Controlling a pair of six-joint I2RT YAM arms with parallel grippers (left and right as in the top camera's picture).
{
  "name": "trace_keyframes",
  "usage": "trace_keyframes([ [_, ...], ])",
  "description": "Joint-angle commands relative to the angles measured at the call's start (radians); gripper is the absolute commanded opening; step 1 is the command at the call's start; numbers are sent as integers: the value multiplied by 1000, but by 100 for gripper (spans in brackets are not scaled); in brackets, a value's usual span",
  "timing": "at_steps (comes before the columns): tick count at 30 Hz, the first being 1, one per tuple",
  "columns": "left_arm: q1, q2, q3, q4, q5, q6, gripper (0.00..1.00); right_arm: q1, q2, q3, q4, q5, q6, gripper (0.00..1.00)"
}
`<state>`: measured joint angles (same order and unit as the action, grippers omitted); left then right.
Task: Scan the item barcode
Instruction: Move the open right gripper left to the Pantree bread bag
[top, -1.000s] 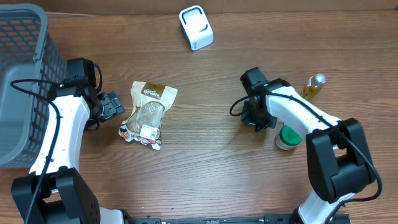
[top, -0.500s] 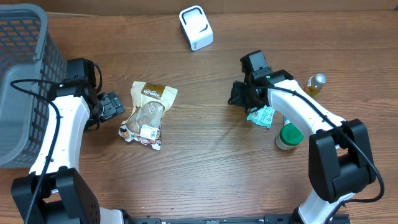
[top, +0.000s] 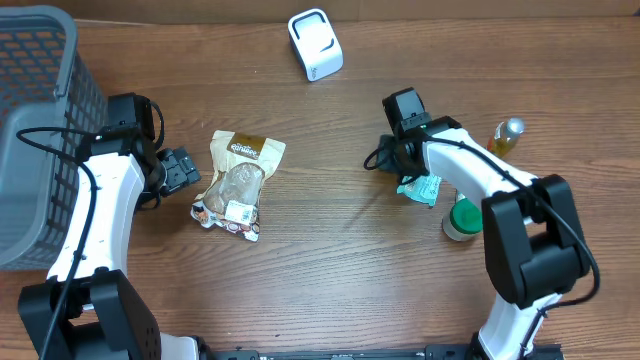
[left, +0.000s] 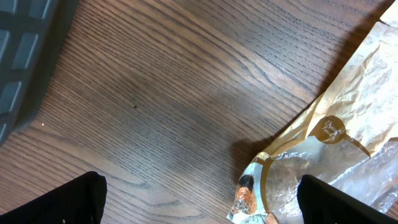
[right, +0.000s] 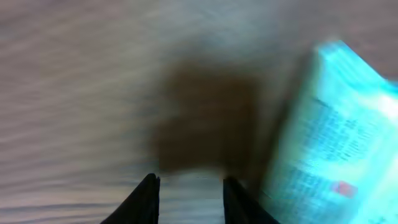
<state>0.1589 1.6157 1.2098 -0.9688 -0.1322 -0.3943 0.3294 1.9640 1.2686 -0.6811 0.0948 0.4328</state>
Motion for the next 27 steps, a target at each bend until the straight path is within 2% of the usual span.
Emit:
trace_keyframes([
  [1,5,-18,-2,1,-6,-13,100,-42,7,-6,-53,117,1,31],
  [5,5,-18,-2,1,-6,-13,100,-89,7,-6,-119,118,8,33],
  [10,5,-18,-2,1,-6,-13,100,-111,7,-6,-122,72,7,37],
  [14,5,-18,-2,1,-6,-13,100,-103,7,3,-89,-92,7,37],
  [16,5,-18,-2,1,-6,-13,99,-85,7,13,-61,-241,1,39],
  [18,5,-18,-2,1,-6,-13,100,-47,7,21,-5,-360,-38,45],
  [22,5,-18,-2,1,-6,-13,100,47,7,29,137,-481,-48,46],
  [24,5,-18,-2,1,-6,-13,99,110,10,28,247,-494,-48,49],
  [27,5,-18,-2,1,-6,-13,100,191,23,28,379,-423,-48,61],
])
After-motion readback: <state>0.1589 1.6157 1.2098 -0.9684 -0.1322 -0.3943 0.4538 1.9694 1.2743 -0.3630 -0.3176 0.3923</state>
